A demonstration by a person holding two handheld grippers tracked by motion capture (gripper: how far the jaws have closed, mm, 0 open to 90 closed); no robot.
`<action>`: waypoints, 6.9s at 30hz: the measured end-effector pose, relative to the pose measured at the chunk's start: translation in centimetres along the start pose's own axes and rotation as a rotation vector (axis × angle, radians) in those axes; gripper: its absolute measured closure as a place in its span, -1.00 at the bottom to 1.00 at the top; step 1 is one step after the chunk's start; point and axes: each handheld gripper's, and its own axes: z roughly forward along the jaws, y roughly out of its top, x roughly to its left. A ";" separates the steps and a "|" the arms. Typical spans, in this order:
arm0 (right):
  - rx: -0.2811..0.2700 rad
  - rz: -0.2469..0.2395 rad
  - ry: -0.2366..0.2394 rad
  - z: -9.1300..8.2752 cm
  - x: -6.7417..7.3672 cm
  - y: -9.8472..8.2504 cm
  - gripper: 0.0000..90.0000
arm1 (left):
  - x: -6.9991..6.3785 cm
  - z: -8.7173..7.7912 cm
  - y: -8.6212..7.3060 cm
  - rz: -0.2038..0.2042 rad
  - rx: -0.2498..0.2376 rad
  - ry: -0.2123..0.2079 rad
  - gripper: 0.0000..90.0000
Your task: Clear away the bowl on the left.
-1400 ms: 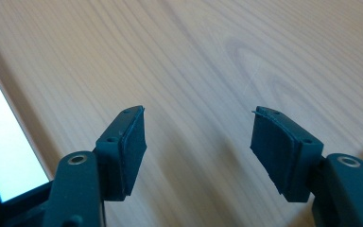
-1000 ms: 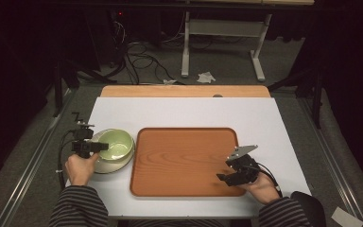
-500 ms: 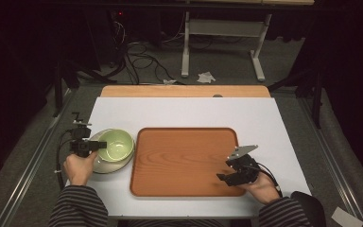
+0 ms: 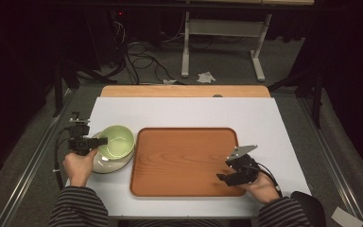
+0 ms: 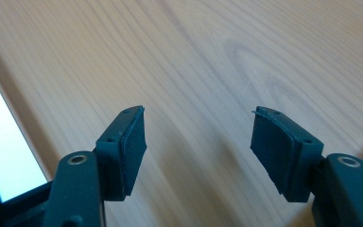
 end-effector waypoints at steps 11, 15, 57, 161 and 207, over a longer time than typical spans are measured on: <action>-0.002 -0.002 0.002 0.0 -0.1 0.0 -0.17 | -2.3 -0.6 0.4 0.078 -0.031 -0.010 0.84; 0.002 -0.008 0.002 0.0 -0.1 0.0 -0.17 | -3.4 -1.0 0.4 0.097 -0.051 -0.051 0.84; 0.004 -0.004 0.002 0.0 0.0 0.0 -0.17 | -10.6 2.3 1.1 0.261 0.089 -0.237 0.84; 0.014 -0.012 0.011 0.0 -0.1 -0.1 -0.17 | -17.5 9.0 1.6 0.371 0.199 -0.253 0.08; 0.029 -0.008 0.018 0.2 0.0 -0.1 -0.18 | -13.6 5.1 -0.1 0.343 0.124 -0.209 0.05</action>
